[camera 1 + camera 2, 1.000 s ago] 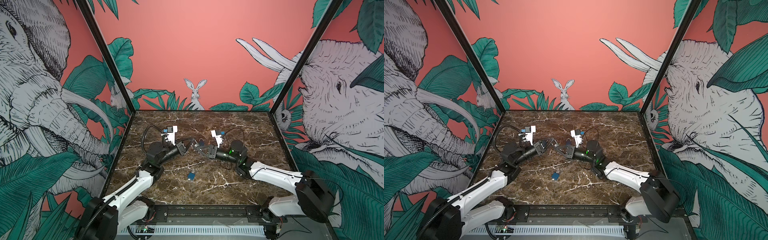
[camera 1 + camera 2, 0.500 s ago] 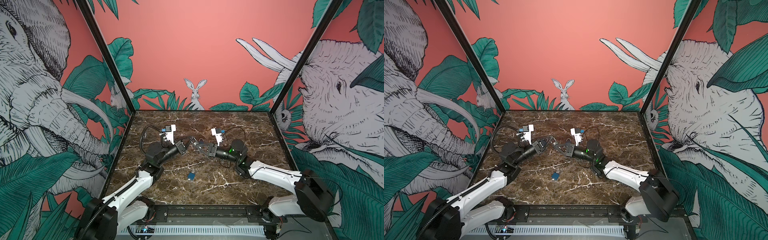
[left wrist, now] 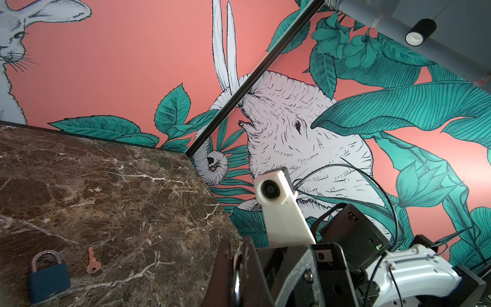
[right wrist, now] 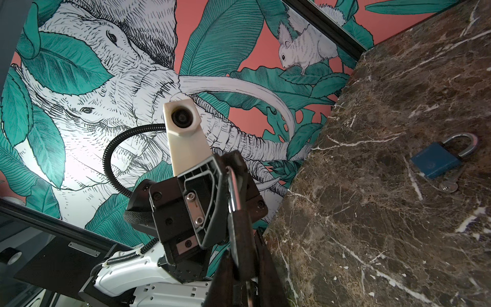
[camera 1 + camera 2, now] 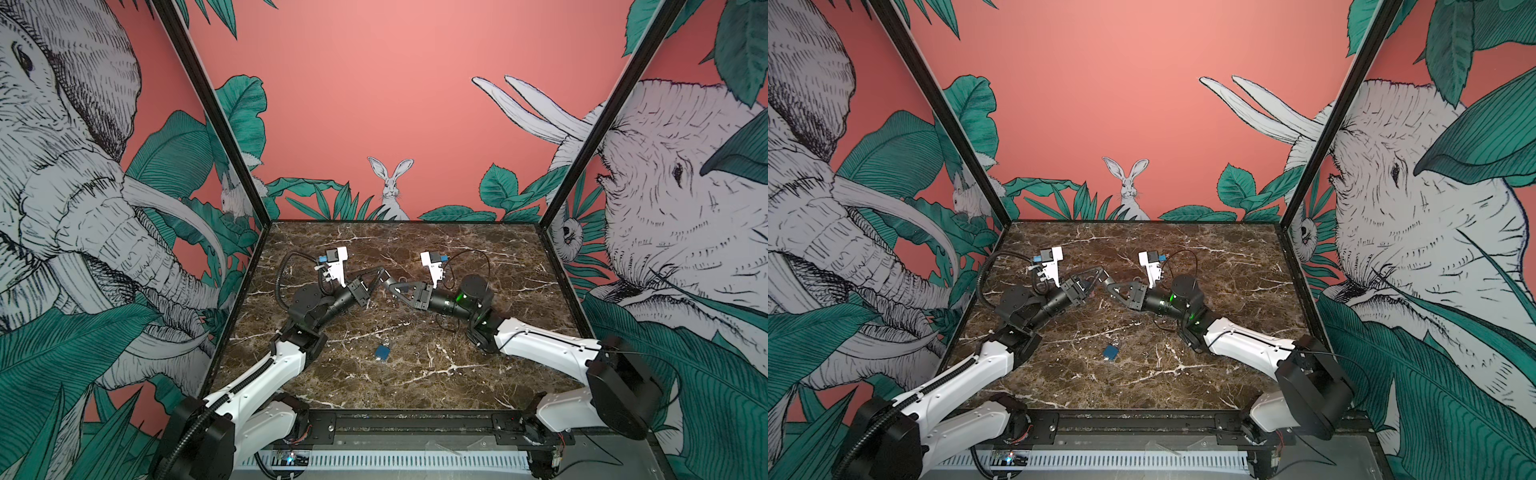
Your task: Lock with the key
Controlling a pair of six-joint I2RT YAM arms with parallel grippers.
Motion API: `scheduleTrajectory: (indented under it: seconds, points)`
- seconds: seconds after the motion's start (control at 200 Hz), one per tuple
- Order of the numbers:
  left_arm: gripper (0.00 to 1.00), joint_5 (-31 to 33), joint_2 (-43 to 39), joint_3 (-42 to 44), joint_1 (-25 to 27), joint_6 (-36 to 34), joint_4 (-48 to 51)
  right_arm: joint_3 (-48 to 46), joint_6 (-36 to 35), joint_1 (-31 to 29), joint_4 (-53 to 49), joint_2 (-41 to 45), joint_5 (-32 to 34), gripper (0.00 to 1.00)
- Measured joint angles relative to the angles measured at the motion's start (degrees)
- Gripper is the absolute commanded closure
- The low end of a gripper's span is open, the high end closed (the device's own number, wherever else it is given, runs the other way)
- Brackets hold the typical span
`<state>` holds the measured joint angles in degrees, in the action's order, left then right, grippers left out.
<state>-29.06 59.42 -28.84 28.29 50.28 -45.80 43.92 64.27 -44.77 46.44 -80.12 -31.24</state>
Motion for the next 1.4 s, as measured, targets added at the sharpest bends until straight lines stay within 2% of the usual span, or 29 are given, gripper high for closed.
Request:
scheduleTrajectory:
  seconds: [0.465, 0.795, 0.93, 1.135, 1.4]
  points:
    - [1.0, 0.26, -4.44, 1.7, 0.0, 0.2, 3.52, 0.09, -4.15, -0.07, -0.55, -0.04, -0.66, 1.0]
    - [1.0, 2.71, -3.61, 2.51, -0.57, 0.24, 0.98, 3.52, 2.91, 0.87, 4.81, -4.9, -2.34, 1.0]
    - [1.0, 2.71, -2.75, 2.51, -0.55, 0.39, -0.37, 3.61, 3.5, 1.09, 4.7, -4.9, -2.36, 1.0]
    - [1.0, 1.92, -2.36, 2.49, -0.55, 1.97, -0.7, 3.61, 1.68, 1.42, 1.95, -4.04, -2.69, 1.0]
    - [1.0, 1.05, -3.1, 1.68, -0.55, 2.75, 3.56, 4.55, -2.86, 1.95, -3.43, -2.91, -3.45, 1.0]
